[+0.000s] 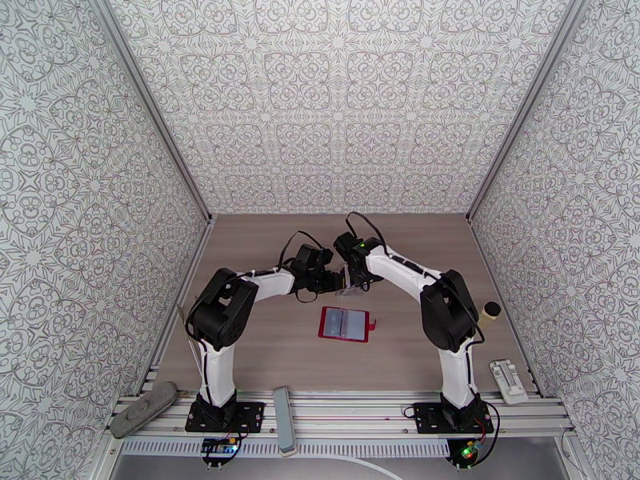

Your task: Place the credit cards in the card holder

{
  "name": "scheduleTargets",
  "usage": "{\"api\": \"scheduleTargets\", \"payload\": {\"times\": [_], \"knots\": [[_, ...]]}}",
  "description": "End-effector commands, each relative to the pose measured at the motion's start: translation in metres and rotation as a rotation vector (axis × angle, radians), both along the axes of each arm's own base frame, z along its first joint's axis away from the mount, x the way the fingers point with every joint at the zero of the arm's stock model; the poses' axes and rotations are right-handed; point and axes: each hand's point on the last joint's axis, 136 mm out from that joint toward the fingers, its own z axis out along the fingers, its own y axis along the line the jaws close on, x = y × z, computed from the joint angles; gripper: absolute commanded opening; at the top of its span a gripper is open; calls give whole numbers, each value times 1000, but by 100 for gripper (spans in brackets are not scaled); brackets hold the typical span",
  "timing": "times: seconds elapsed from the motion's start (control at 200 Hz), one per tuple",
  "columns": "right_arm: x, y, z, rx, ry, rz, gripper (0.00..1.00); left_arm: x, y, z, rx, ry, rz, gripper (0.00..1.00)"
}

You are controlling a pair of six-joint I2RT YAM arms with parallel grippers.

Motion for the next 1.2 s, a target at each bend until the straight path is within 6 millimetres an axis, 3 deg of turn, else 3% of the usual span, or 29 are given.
{"api": "scheduleTargets", "payload": {"times": [0.0,1.195], "knots": [[-1,-7,1,-53,-2,-6,48,-2,5,-20,28,56,14,35],[3,-10,21,-71,-35,-4,35,-3,5,-21,21,67,15,34]]}}
